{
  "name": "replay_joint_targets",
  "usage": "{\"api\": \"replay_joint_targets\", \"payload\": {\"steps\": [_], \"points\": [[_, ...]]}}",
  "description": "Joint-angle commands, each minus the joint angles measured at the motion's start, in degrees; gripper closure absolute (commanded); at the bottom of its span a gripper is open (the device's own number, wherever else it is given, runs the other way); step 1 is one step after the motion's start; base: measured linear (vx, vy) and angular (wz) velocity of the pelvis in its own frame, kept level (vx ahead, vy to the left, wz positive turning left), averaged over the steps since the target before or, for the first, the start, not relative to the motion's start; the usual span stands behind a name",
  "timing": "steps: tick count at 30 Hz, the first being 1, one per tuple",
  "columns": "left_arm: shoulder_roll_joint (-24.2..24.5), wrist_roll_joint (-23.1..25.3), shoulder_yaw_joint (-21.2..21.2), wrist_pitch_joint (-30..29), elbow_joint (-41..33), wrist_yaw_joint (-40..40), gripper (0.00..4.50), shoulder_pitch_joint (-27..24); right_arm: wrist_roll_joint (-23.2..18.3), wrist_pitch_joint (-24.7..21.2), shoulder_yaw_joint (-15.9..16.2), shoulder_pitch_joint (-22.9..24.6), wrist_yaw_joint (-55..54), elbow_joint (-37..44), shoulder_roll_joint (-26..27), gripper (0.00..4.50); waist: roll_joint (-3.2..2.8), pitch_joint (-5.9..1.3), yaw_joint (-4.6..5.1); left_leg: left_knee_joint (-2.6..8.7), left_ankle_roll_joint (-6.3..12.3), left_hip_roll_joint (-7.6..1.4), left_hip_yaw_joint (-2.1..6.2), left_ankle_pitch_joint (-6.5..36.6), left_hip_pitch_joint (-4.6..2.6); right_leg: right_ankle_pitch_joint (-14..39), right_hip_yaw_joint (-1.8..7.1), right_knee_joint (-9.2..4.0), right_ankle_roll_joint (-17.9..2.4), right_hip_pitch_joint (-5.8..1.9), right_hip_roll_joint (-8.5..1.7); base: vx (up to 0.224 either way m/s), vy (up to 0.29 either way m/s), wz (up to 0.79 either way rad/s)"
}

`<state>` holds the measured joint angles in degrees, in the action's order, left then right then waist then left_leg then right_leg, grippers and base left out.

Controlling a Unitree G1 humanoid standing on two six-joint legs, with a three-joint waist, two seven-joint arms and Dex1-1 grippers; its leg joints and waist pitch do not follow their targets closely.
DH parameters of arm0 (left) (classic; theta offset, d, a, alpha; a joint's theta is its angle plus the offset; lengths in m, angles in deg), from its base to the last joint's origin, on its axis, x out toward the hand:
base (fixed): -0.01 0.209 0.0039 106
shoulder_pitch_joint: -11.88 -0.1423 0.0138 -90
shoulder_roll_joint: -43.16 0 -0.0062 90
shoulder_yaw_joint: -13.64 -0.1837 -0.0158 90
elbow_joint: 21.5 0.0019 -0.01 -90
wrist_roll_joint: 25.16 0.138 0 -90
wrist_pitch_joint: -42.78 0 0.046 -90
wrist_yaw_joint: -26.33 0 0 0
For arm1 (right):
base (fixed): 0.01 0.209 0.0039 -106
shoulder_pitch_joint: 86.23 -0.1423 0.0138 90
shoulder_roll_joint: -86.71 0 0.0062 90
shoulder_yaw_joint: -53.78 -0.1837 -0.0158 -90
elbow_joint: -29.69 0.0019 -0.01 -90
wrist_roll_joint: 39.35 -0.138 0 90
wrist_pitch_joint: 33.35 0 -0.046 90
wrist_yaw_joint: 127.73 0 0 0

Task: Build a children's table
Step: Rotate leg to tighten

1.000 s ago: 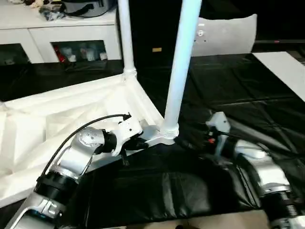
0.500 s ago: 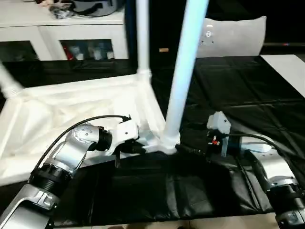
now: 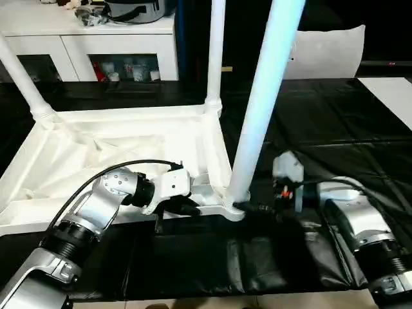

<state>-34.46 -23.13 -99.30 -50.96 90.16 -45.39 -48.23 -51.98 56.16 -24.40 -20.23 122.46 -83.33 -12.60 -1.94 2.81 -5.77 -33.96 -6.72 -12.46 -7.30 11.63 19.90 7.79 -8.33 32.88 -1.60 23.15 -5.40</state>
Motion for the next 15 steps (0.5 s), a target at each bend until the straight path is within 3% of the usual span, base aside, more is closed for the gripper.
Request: {"api": "replay_joint_targets", "payload": {"steps": [1,2,6,8,15], "points": [[-0.3,0.9,-2.4,1.1,-1.3,-2.1,4.5,0.5,0.5,0.7,0.4,-0.5,0.7,0.2,0.0,0.54,0.42,-3.89,0.33,4.09,4.28,-0.49,-1.46,11.8,0.32,22.7,3.06,-4.03,-7.9,-3.59,-2.87,0.0,0.0,0.0],[-0.2,1.0,-2.5,1.1,-1.3,-2.2,4.5,0.5,0.9,0.9,0.5,-0.6,0.6,-0.1,0.2,0.82,0.41,-3.93,0.32,4.1,4.21,-0.5,-1.42,11.6,0.37,22.6,3.05,-3.96,-7.9,-3.62,-2.86,0.0,0.0,0.0],[-0.2,1.2,-2.6,1.2,-1.3,-2.3,4.5,0.6,1.7,1.6,0.7,-1.5,0.2,-1.8,0.7,0.82,0.36,-3.95,0.36,4.07,4.05,-0.48,-1.42,11.5,0.42,22.7,3.0,-3.95,-7.9,-3.58,-2.86,0.0,0.0,0.0],[-0.2,1.1,-2.7,1.2,-1.3,-2.4,4.5,0.6,1.9,1.7,0.9,-1.9,0.0,-2.4,0.8,1.23,0.24,-3.95,0.34,4.04,4.06,-0.46,-1.45,11.6,0.33,22.6,3.0,-3.97,-8.1,-3.54,-2.84,0.0,0.0,0.0],[-0.1,1.3,-2.6,1.4,-1.3,-2.6,4.5,0.6,2.5,1.8,1.5,-1.9,0.5,-3.0,1.5,1.8,0.33,-3.98,0.32,4.04,4.07,-0.48,-1.46,11.5,0.39,22.3,3.01,-3.88,-8.0,-3.64,-2.84,0.0,0.0,0.0]]}}
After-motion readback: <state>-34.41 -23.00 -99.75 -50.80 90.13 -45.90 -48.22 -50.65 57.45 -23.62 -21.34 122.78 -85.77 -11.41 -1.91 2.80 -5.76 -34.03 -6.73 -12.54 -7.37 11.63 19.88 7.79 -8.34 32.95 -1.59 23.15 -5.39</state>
